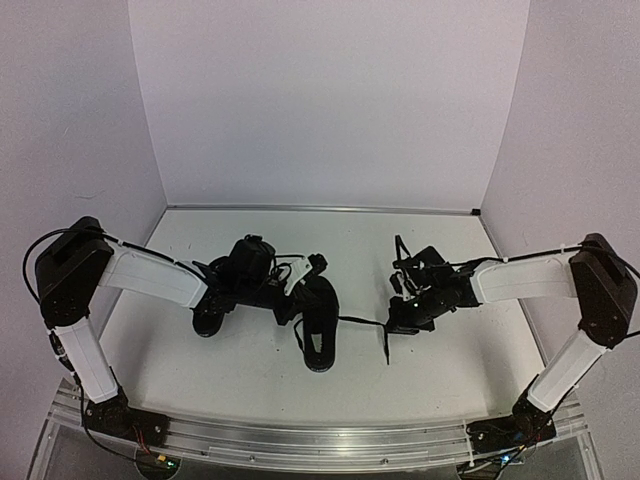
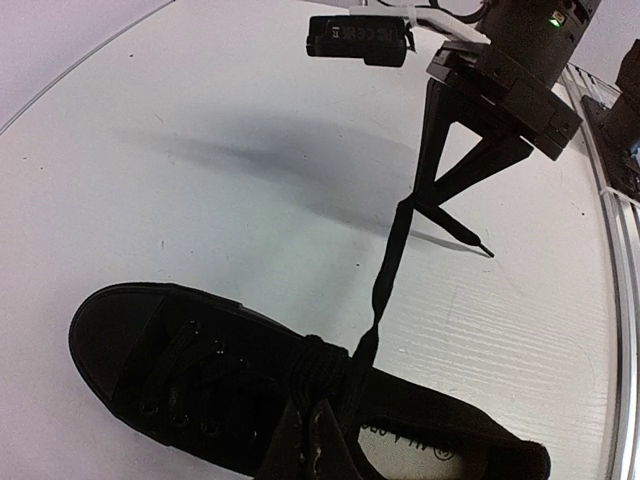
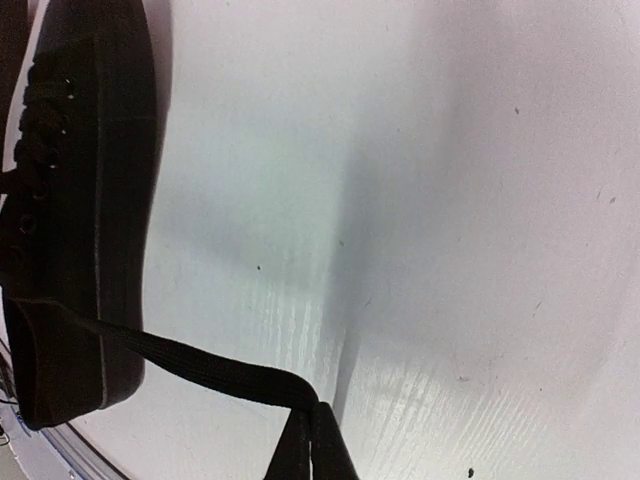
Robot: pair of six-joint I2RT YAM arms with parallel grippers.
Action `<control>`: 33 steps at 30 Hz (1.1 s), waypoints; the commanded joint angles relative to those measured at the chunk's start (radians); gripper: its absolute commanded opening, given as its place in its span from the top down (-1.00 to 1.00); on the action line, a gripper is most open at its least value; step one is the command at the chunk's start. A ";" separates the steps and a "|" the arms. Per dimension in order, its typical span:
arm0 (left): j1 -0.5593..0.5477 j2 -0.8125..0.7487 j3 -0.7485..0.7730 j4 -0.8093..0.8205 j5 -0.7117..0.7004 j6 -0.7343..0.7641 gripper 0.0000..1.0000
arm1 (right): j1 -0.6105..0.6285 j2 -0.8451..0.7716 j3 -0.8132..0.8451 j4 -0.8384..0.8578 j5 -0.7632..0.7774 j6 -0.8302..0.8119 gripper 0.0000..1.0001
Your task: Tie the shoes
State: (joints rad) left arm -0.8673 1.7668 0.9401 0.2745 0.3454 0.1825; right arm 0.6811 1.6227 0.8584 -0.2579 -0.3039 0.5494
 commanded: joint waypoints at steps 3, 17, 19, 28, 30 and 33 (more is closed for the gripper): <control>0.002 -0.041 -0.021 0.080 0.013 -0.014 1.00 | 0.005 0.011 0.011 -0.017 -0.144 -0.070 0.47; 0.002 -0.034 -0.155 0.367 0.005 -0.169 1.00 | 0.008 0.066 0.251 0.160 -0.287 -0.172 0.48; 0.002 -0.032 -0.168 0.402 0.006 -0.190 1.00 | 0.013 0.107 0.288 0.169 -0.329 -0.188 0.49; 0.002 -0.039 -0.191 0.434 0.004 -0.209 1.00 | 0.046 0.227 0.382 0.160 -0.401 -0.256 0.50; 0.002 -0.039 -0.189 0.434 0.003 -0.209 1.00 | 0.058 0.243 0.397 0.150 -0.402 -0.274 0.50; 0.002 -0.037 -0.190 0.435 0.004 -0.209 1.00 | 0.070 0.271 0.418 0.134 -0.384 -0.289 0.49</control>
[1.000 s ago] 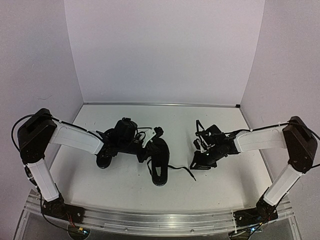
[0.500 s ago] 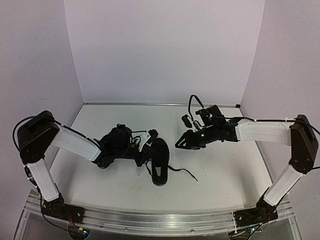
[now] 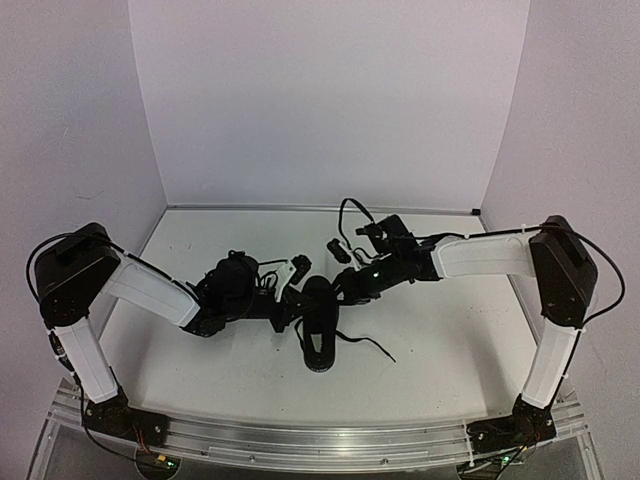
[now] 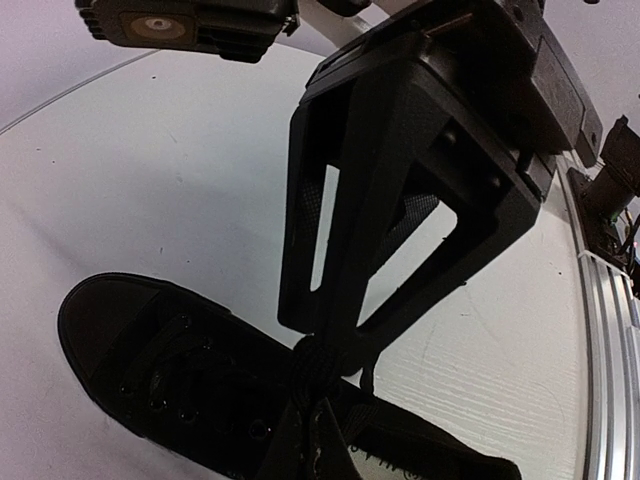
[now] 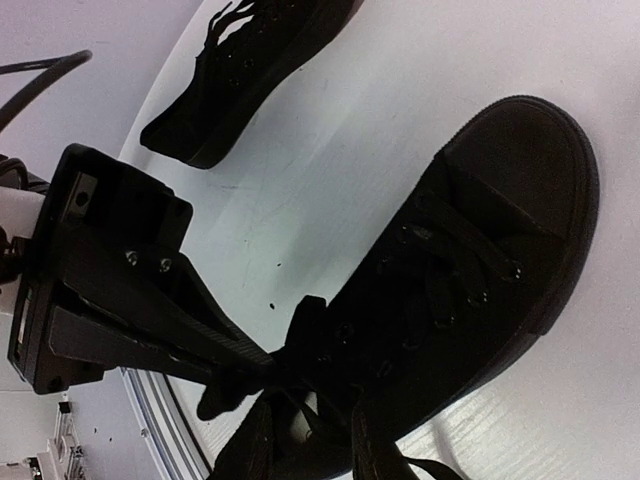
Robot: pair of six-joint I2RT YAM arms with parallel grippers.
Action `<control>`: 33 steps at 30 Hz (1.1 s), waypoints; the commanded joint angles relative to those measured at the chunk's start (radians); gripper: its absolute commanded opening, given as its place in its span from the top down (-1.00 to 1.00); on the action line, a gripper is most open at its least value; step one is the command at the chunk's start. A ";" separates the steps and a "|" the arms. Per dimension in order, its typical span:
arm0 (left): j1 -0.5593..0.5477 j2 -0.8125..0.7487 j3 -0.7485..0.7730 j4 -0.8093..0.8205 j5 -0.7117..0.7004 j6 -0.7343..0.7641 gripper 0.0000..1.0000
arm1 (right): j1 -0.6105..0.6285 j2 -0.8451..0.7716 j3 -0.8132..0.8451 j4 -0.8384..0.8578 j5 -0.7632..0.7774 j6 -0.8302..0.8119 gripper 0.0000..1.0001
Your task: Tie the shoes
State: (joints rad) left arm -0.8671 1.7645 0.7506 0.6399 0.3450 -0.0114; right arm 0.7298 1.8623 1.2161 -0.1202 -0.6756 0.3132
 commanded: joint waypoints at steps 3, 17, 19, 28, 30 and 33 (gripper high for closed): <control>0.002 -0.038 -0.002 0.070 0.003 -0.014 1.00 | 0.026 0.054 0.078 -0.020 0.006 -0.067 0.49; 0.002 -0.033 0.013 0.054 0.008 -0.001 1.00 | 0.035 0.057 0.057 -0.056 0.034 -0.120 0.57; 0.002 -0.031 0.014 0.053 0.008 0.001 1.00 | 0.036 0.060 0.057 -0.058 0.033 -0.123 0.56; 0.002 -0.029 0.021 0.042 0.014 0.002 1.00 | 0.042 0.108 0.099 -0.060 0.036 -0.125 0.56; 0.002 -0.029 0.024 0.039 0.015 0.005 1.00 | 0.044 0.109 0.101 -0.061 0.035 -0.128 0.58; 0.002 -0.028 0.025 0.037 0.015 0.005 1.00 | 0.045 0.105 0.103 -0.065 0.037 -0.131 0.67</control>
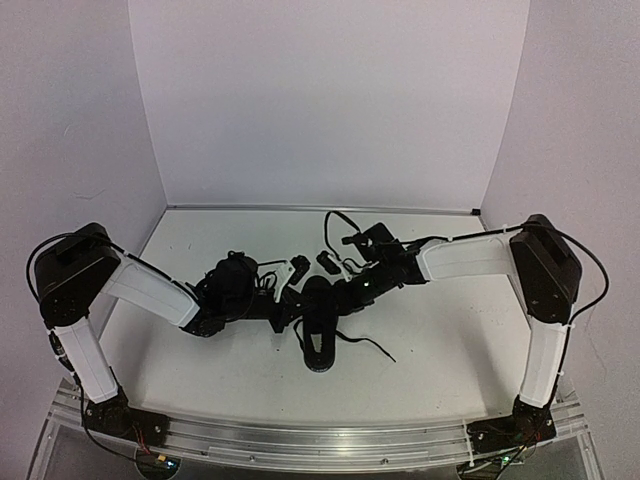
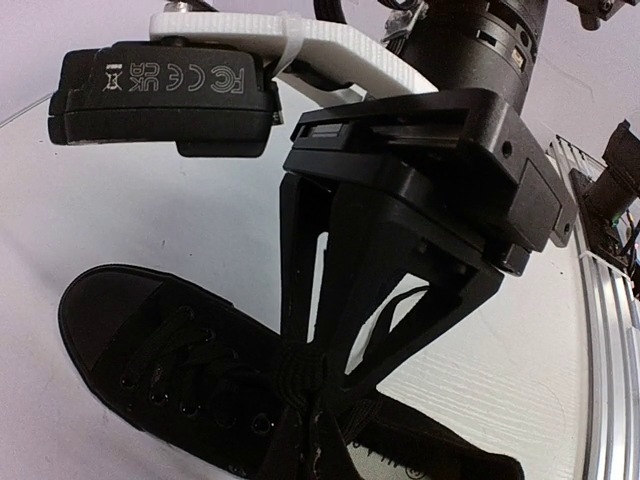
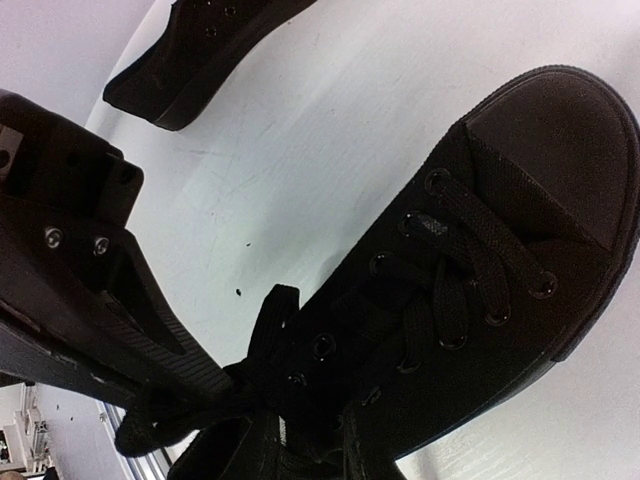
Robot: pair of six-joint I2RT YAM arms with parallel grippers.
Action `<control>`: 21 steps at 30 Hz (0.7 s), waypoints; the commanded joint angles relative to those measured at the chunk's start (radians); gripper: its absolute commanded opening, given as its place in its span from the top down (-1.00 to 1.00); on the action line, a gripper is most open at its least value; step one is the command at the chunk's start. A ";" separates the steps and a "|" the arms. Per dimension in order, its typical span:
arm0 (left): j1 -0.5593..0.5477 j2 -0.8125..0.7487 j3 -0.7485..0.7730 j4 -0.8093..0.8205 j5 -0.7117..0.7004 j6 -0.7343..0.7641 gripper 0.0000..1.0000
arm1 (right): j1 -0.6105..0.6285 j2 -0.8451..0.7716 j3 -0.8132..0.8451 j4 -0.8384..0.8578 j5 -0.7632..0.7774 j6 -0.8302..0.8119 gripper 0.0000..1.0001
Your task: Tie the shoes
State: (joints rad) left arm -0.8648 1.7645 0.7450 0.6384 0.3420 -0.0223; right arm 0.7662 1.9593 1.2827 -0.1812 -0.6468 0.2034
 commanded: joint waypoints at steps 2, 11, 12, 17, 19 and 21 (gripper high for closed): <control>0.000 -0.027 0.031 0.040 0.012 0.014 1.00 | 0.008 0.001 0.035 -0.006 0.009 -0.021 0.87; 0.000 -0.019 -0.037 0.193 -0.127 -0.136 1.00 | 0.008 -0.066 -0.039 0.024 0.047 0.035 1.00; 0.000 -0.011 -0.052 0.237 -0.149 -0.164 1.00 | 0.008 -0.072 -0.048 0.031 0.048 0.042 1.00; 0.000 0.058 -0.127 0.424 -0.238 -0.312 1.00 | 0.007 -0.102 -0.092 0.060 0.075 0.067 1.00; 0.000 0.110 -0.147 0.526 -0.246 -0.366 1.00 | 0.007 -0.113 -0.111 0.077 0.088 0.080 1.00; 0.000 0.153 -0.159 0.609 -0.251 -0.408 1.00 | 0.007 -0.119 -0.124 0.098 0.087 0.095 1.00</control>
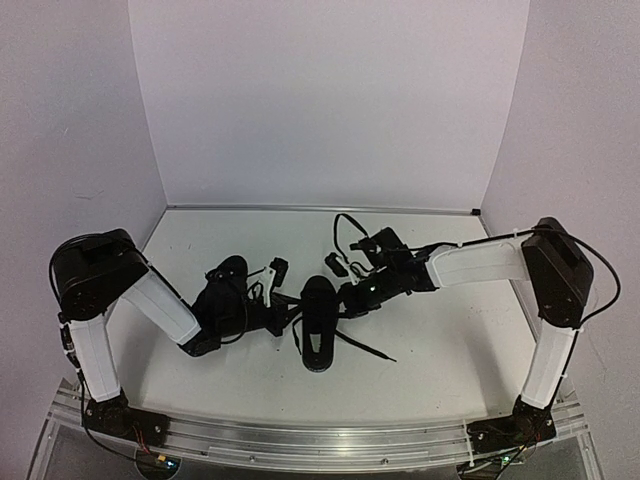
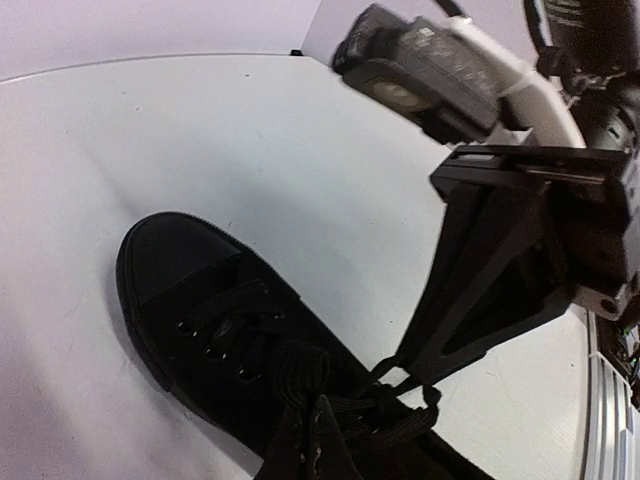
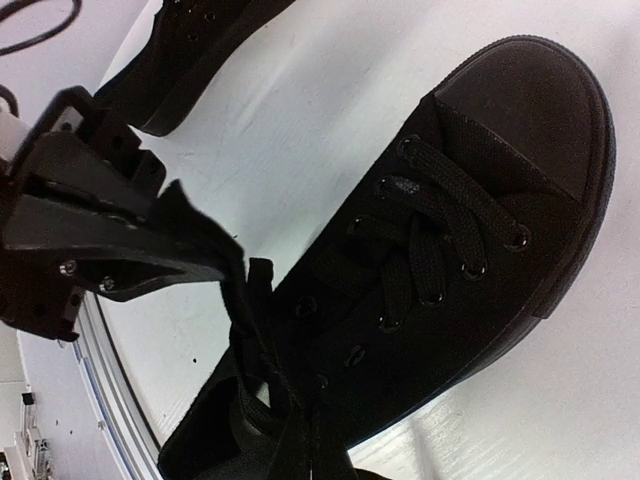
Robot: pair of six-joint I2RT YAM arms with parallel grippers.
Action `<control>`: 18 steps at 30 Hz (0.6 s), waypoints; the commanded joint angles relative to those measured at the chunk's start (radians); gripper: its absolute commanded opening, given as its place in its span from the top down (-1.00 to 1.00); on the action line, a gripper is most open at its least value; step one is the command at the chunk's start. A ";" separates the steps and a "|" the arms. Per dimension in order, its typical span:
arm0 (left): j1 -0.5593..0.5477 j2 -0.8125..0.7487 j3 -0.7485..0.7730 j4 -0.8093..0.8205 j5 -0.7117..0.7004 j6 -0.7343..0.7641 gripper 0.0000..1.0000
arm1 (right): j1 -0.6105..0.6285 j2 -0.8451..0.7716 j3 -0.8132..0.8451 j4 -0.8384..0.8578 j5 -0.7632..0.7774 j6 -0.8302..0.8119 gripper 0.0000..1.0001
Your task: Tie the shoes
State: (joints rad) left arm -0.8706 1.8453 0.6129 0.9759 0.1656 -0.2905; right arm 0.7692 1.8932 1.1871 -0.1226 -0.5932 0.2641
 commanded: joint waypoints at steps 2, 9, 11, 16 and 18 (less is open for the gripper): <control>0.005 0.109 -0.034 0.335 -0.077 -0.174 1.00 | 0.004 -0.055 -0.038 0.055 0.029 0.045 1.00; 0.005 0.123 -0.047 0.360 -0.105 -0.207 0.95 | 0.004 -0.056 -0.046 0.070 0.012 0.052 1.00; 0.006 0.090 -0.048 0.302 -0.132 -0.197 0.90 | 0.004 -0.056 -0.045 0.072 0.007 0.052 1.00; 0.006 -0.026 -0.031 0.037 -0.262 -0.190 0.65 | 0.004 -0.055 -0.038 0.073 -0.003 0.053 1.00; 0.007 -0.076 -0.017 -0.091 -0.331 -0.197 0.59 | 0.004 -0.055 -0.037 0.073 -0.005 0.054 1.00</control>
State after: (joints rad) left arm -0.8692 1.8877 0.5694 1.1041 -0.0086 -0.4784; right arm 0.7692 1.8835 1.1492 -0.0620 -0.5888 0.3160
